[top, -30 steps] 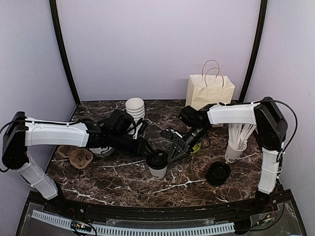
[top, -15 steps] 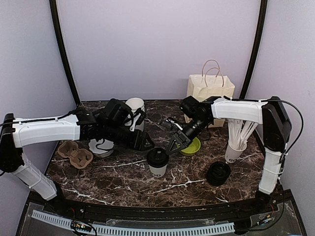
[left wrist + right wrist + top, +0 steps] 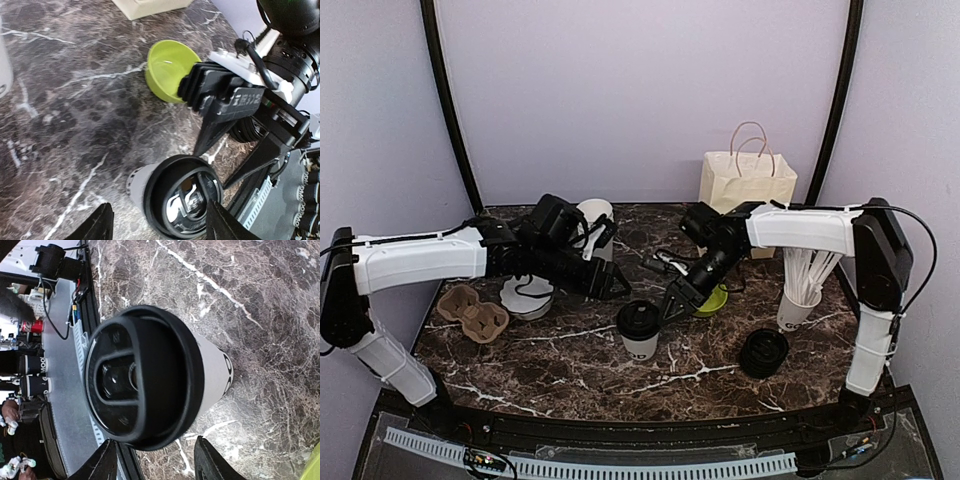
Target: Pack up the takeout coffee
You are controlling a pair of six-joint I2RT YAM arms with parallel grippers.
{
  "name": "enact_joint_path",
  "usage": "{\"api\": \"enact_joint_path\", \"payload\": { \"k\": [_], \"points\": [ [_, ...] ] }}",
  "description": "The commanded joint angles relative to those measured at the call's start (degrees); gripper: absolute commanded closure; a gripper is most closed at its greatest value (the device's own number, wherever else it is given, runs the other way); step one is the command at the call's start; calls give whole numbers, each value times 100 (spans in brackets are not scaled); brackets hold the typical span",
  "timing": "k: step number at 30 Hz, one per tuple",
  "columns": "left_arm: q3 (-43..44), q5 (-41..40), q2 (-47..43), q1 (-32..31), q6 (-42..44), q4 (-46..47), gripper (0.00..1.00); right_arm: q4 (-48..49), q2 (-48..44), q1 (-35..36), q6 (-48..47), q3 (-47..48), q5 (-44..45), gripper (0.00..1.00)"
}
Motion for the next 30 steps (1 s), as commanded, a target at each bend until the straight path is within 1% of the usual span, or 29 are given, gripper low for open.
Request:
{"api": "enact_joint_path", "payload": {
  "k": [1, 7, 11, 16, 20, 24, 25, 28, 30],
  "points": [
    [-78, 731, 130, 2, 100, 484, 34, 28, 141, -59, 76, 282, 329, 52],
    [-484, 668, -198, 0, -116, 622, 35, -17, 401, -316, 130, 725, 418, 56],
    [-663, 640, -391, 5, -236, 638, 36, -191, 798, -407, 81, 1158, 377, 57],
    [-706, 251, -624, 0, -370, 526, 36, -282, 839, -440, 33, 1355, 323, 57],
    [-689, -70, -669, 12, -603, 440, 37, -247, 478, -518, 16, 1034, 493, 53],
    [-682, -169, -505, 111, -854, 371, 43, -90, 41, -673, 34, 485, 482, 46],
    [-726, -107, -486, 171, -892, 464, 44, -95, -54, -676, -24, 358, 414, 44],
    [-753, 43, -367, 269, -1021, 668, 48, -64, -311, -649, -188, -81, -183, 39],
    [-727, 165, -270, 300, -1012, 834, 49, 5, -399, -547, -234, -273, -437, 36]
  ]
}}
